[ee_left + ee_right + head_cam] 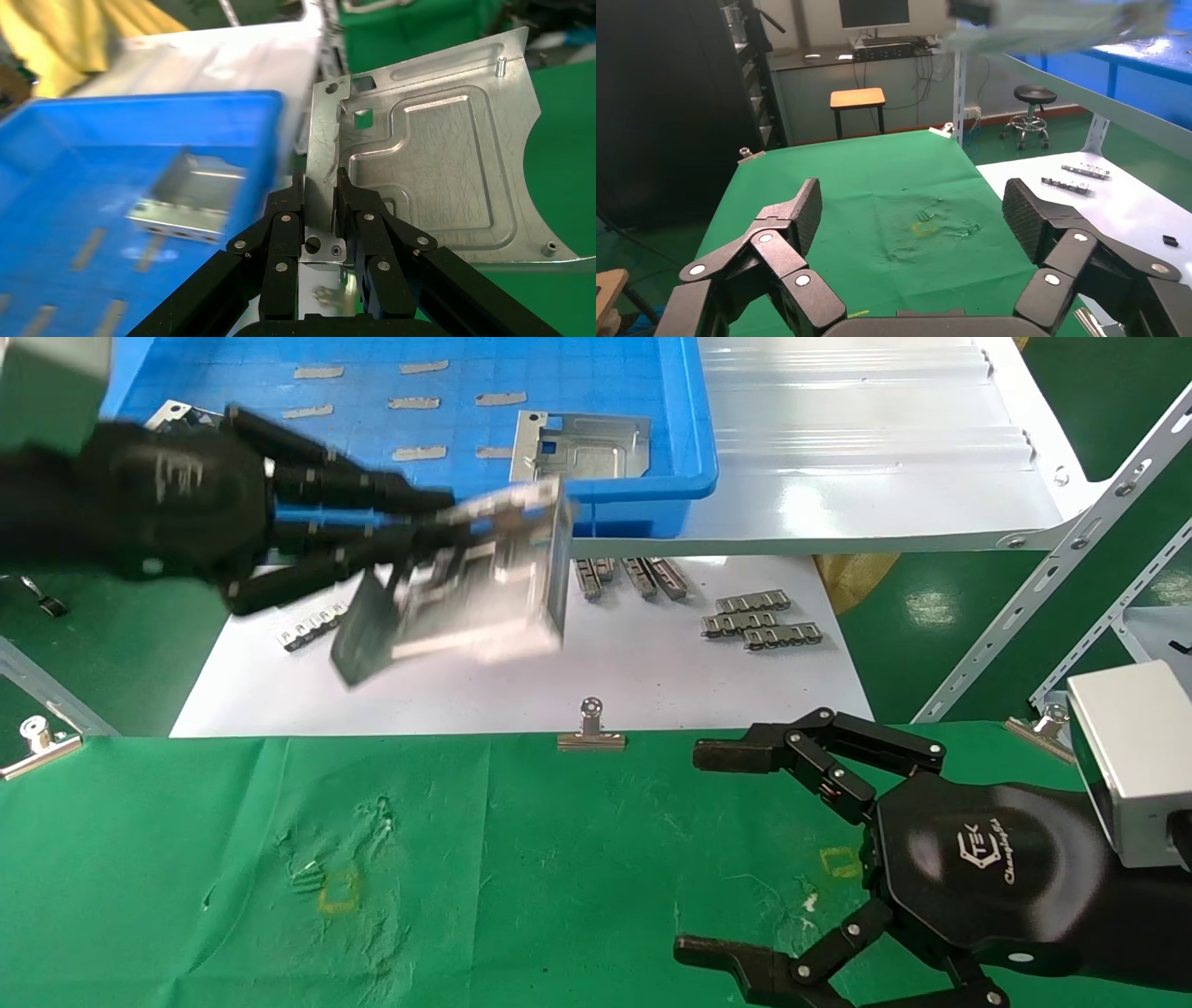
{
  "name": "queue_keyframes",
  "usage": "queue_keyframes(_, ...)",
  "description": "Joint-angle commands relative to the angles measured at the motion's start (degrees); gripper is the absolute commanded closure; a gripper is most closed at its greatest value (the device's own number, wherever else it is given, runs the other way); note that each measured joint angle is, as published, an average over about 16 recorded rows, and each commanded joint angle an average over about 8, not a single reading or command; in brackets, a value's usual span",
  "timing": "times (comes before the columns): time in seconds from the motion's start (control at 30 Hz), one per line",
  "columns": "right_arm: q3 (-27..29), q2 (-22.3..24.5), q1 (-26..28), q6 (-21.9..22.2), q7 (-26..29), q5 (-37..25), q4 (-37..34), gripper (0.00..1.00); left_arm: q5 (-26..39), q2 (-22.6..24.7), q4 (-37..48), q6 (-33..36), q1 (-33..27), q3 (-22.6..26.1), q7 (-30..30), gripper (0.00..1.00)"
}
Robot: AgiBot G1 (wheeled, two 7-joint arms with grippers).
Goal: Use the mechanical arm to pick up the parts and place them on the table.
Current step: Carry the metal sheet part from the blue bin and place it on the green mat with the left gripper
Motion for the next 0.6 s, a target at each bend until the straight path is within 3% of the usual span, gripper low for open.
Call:
queue_keyframes(0.03,0.0,0.0,0.0,0.0,0.0,0.0,0.0,0.00,-2.7,-2.1,-3.6,-0.2,1.8,1.9,-0.2,1.00)
queue_keyframes(0.43,-0.1,0.0,0.0,0.0,0.0,0.0,0.0,0.00,-1.3,-6.7,-2.3,-1.8,7.6,8.9,21.5,1.00)
queue_keyframes(0.6,-0.1,0.0,0.0,0.0,0.0,0.0,0.0,0.00,-0.8,-7.6,0.6,-3.5,11.3,9.7,27.2,1.00)
